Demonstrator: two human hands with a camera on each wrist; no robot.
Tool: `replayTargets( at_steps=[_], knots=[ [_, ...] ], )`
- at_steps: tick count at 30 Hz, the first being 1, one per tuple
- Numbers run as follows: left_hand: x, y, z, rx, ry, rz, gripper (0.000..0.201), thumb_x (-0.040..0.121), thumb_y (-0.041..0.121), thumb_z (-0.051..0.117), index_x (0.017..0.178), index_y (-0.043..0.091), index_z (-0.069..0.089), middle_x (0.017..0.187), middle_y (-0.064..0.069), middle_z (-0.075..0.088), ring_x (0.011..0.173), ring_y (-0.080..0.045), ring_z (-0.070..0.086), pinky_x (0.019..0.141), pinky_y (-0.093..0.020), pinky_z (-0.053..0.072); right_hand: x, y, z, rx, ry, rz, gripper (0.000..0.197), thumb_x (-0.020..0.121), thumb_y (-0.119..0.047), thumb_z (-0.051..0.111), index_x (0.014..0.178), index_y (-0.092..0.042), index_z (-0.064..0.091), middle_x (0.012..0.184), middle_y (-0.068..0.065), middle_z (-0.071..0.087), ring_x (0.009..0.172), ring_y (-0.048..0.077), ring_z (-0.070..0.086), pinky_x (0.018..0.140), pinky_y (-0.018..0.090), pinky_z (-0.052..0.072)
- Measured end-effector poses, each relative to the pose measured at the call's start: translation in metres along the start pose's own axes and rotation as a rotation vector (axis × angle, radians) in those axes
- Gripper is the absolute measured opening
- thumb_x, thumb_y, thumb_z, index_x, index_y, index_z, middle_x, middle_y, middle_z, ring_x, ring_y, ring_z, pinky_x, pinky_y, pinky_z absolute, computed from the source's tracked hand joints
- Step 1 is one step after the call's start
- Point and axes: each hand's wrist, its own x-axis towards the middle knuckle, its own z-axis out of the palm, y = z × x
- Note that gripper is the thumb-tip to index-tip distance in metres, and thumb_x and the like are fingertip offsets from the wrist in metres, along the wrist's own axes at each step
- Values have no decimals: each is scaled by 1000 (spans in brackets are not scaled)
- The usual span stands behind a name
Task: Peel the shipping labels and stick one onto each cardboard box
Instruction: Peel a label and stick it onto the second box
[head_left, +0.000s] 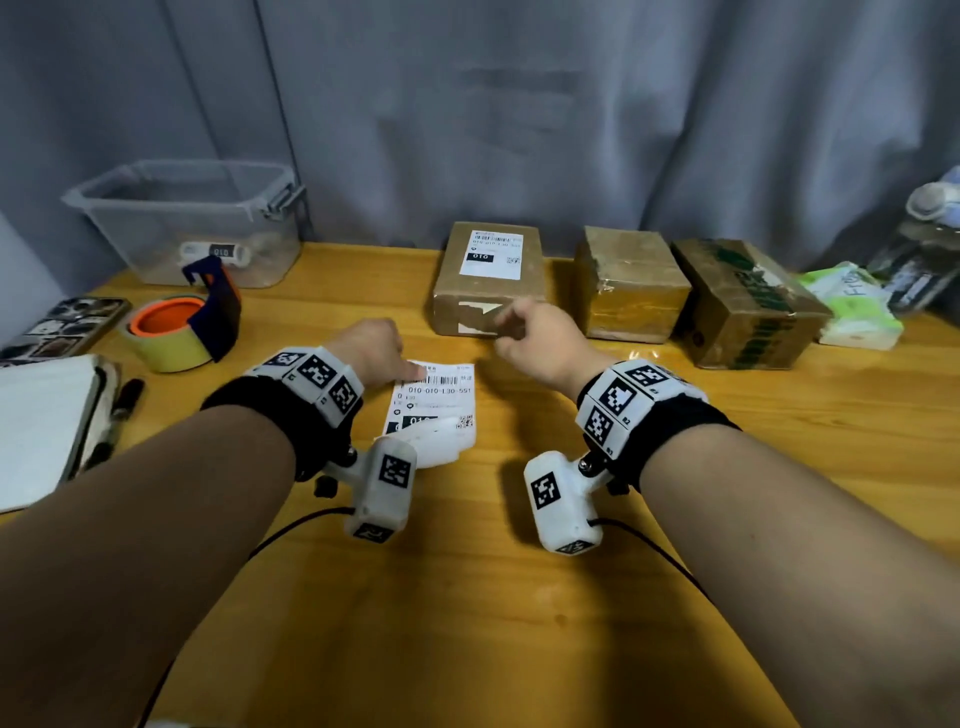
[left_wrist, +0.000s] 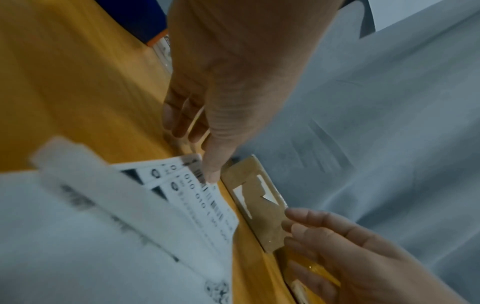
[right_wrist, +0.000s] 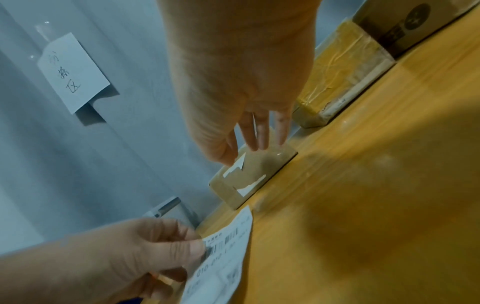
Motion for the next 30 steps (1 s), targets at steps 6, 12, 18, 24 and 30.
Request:
replayTargets(
  at_steps=[6, 12, 18, 24, 30],
  knots=[
    [-5, -5, 12, -180, 40, 64, 31, 80, 22, 71, 107, 11, 61, 100, -6, 64, 96, -22, 59, 85, -29, 47, -9, -4, 18, 124, -100, 138, 32, 87, -20, 63, 116, -7, 59, 101, 5, 56, 94, 19, 52, 79, 28, 43],
    [-5, -2, 13, -233, 262, 200, 14, 84, 14, 65, 73, 18, 59, 89, -3, 57, 79, -16, 53, 80, -28, 44, -8, -9, 33, 284, -137, 181, 44, 81, -13, 70, 121, -8, 53, 108, 9, 59, 90, 20, 54, 80, 33, 48],
    [-6, -8, -3, -287, 425, 254, 5, 91, 16, 55, 87, 14, 53, 75, 4, 54, 72, -15, 51, 67, -24, 39, -11, -5, 31, 425, -133, 219, 65, 76, -12, 75, 133, -11, 44, 123, 13, 60, 107, 24, 59, 92, 36, 49],
    [1, -17, -22, -431, 570, 206, 3, 92, 11, 53, 90, 10, 52, 68, -2, 57, 54, -10, 58, 58, -24, 44, -9, -3, 32, 364, -102, 209, 65, 78, -19, 73, 135, -15, 41, 116, 7, 56, 104, 23, 55, 90, 36, 48],
    [7, -12, -19, -751, 498, 142, 3, 93, 7, 51, 92, 7, 54, 83, -13, 64, 39, 6, 58, 44, -7, 47, -22, -15, 30, 159, 31, -104, 27, 83, -15, 67, 107, -20, 56, 105, 0, 48, 84, 11, 48, 76, 25, 41]
  ],
)
